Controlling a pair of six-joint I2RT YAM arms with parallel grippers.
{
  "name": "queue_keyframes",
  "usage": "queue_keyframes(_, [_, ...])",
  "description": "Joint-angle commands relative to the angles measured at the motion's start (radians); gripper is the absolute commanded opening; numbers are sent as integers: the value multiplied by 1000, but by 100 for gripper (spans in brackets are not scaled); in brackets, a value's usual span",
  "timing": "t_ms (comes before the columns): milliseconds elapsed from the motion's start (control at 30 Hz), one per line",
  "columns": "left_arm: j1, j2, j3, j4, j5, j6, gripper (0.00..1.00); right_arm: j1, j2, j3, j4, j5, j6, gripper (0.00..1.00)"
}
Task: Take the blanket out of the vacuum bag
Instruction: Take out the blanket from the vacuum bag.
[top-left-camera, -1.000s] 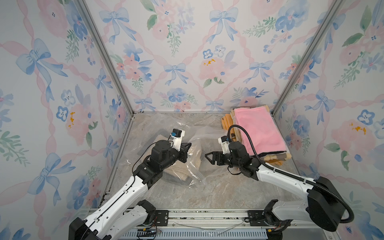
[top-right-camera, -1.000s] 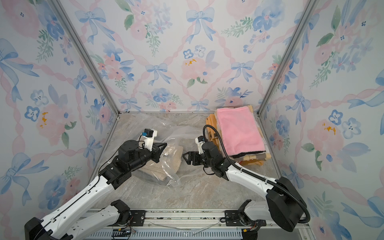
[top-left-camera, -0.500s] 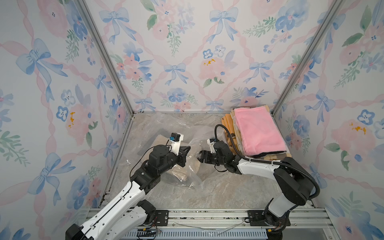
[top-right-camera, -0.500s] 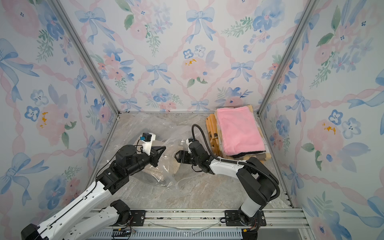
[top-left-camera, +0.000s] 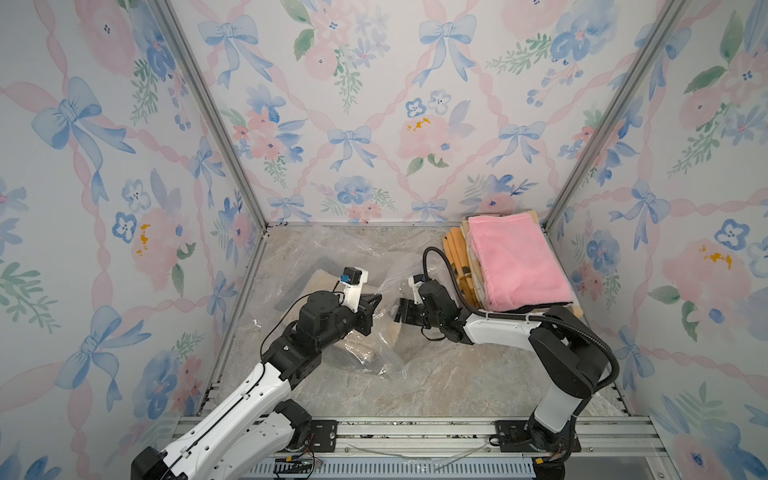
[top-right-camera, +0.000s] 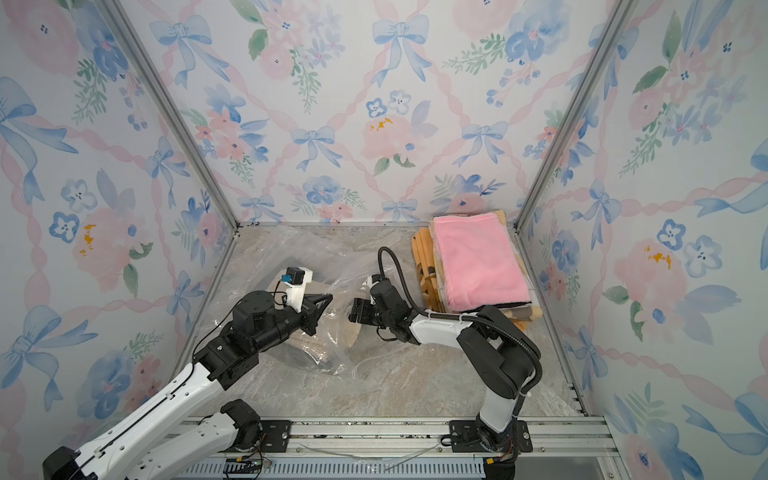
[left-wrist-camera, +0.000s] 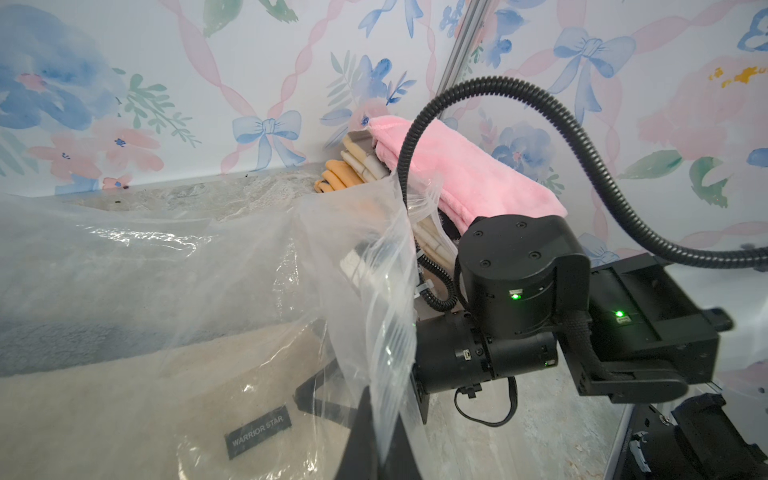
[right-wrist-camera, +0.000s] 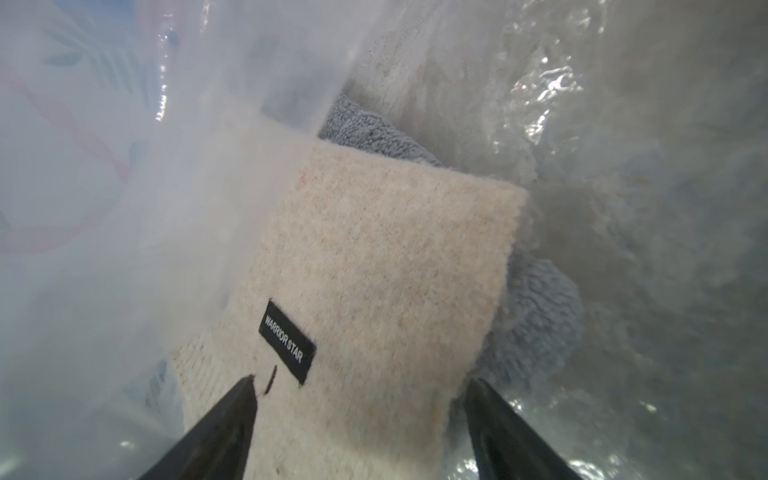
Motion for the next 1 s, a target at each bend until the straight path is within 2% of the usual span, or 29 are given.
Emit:
queue_keyframes(0, [-6,-2,11,-20,4,21,0,-1,48,37,8,14,8,79])
queue_keyframes(233, [-10,3,11,-20,4,20,0,2,86,45,43,-11,15,78])
queue_keyframes(567, [-13,13,10,-17,6,23,0,17,66,145,-65,-29,-49,77])
queue_keyframes(967, [-15,11,-3,-11,3,17,0,47,116,207,-138,-30,-90,73])
